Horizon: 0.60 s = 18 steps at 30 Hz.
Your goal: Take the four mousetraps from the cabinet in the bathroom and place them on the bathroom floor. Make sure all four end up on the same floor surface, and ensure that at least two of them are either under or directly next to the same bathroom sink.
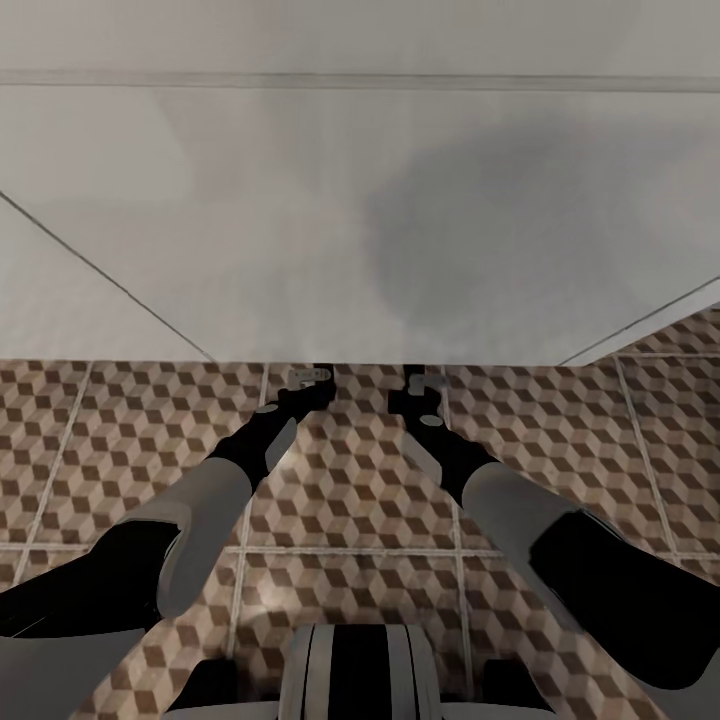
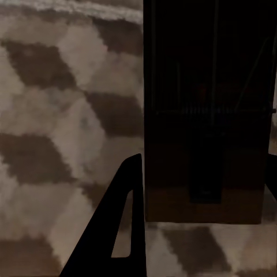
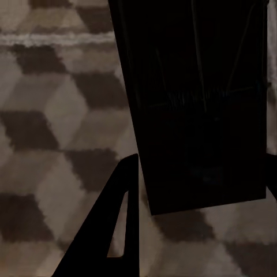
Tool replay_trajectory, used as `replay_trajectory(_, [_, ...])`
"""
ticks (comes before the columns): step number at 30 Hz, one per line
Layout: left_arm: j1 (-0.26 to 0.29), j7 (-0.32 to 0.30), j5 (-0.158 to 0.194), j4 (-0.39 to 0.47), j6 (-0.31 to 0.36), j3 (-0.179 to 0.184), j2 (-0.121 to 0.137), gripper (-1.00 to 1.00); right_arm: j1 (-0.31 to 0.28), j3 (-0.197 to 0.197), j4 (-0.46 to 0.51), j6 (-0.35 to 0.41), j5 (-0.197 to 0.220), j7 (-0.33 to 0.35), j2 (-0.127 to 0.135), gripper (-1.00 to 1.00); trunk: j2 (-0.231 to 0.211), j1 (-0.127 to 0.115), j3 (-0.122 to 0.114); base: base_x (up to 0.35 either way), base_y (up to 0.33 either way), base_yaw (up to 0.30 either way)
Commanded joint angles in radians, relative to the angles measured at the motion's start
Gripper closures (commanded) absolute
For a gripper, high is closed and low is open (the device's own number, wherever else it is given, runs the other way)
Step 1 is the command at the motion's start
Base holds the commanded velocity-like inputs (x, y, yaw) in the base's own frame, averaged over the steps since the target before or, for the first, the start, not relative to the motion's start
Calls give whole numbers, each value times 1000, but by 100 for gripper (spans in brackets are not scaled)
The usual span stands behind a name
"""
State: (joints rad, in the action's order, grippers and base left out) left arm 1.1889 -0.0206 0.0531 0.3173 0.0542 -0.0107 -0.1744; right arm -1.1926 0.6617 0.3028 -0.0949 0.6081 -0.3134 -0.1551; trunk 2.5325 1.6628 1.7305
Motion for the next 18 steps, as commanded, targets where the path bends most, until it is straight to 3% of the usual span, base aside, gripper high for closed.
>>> replay_trajectory(1, [0,2,4,2,6,0,0,100,-1,8,-1,-6,12,-4,0,100,0,0,0,188,0,0])
replay_trajectory(13, [0,2,5,2,6,0,0,100,-1,7,-1,-5,12,-4,0,100,0,0,0,281,0,0])
replay_trajectory(18, [0,2,4,2,6,-1,0,100,-1,7,-2,-5,12,-4,0,100,0,0,0,127,0,0])
